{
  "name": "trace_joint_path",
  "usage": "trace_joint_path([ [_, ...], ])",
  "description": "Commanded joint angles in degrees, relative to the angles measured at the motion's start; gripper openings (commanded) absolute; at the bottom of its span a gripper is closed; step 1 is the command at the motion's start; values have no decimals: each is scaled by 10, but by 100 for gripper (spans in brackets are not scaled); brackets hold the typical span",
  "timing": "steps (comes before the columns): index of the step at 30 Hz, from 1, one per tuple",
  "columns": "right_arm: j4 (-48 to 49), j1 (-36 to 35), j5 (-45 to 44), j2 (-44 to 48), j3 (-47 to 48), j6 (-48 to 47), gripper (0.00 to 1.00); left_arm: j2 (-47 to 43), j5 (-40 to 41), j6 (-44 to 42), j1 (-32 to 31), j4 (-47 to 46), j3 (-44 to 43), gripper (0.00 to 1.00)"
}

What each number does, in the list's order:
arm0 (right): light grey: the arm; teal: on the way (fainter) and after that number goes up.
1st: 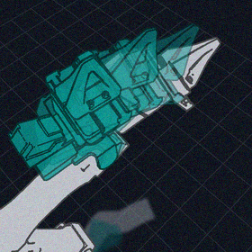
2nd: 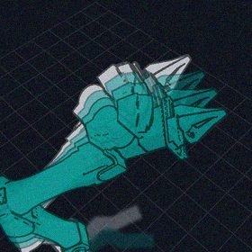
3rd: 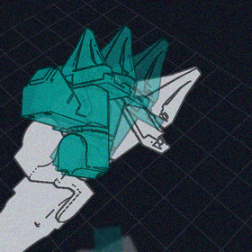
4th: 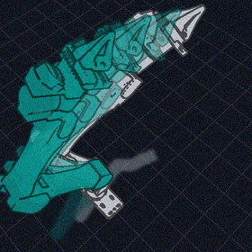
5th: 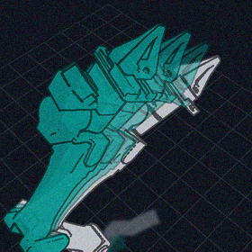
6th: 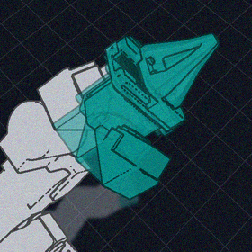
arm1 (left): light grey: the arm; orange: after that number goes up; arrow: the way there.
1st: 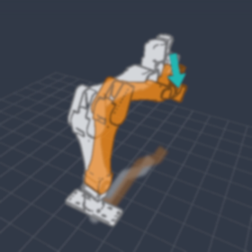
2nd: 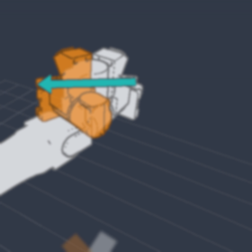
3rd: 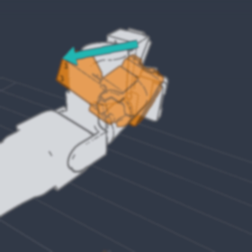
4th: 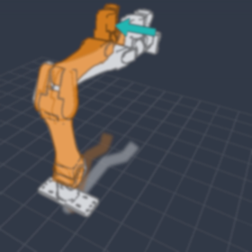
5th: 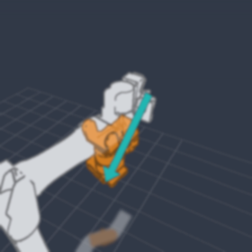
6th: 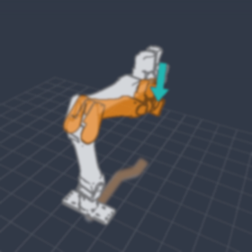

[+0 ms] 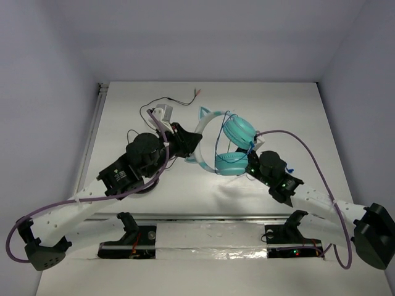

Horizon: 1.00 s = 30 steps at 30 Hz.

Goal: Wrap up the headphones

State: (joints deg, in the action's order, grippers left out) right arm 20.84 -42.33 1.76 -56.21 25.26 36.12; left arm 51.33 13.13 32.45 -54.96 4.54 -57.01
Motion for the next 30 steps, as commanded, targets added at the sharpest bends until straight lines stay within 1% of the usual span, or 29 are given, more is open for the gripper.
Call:
trace_joint_path([
  [1,83,4,13,-10,-12,5,49,-4,1,18,10,-63,-62,0],
  [5,85,4,26,-33,-6,1,48,3,20,19,16,-53,-86,0],
  [12,143,4,82,-91,-18,10,48,16,17,18,28,-54,-123,0],
  [16,134,4,83,-102,-19,20,48,21,30,11,28,-49,-150,0],
  [18,133,4,84,-104,-36,34,49,30,44,-4,33,-46,-167,0],
  [21,117,4,83,-107,-54,52,49,51,51,-16,57,-46,-192,0],
  [24,102,4,84,-97,-70,68,49,76,38,-17,84,-46,-208,0],
  [25,97,-1,85,-93,-72,70,48,89,31,-16,103,-46,-211,0],
  [26,93,-1,87,-90,-75,73,31,96,30,-16,112,-46,-213,0],
  [27,79,-1,97,-87,-77,73,18,102,30,-13,121,-46,-215,0],
  [29,61,-12,101,-80,-77,71,2,123,36,-12,143,-50,-216,0],
  [30,42,-12,108,-66,-78,70,0,130,45,-13,148,-51,-216,0],
])
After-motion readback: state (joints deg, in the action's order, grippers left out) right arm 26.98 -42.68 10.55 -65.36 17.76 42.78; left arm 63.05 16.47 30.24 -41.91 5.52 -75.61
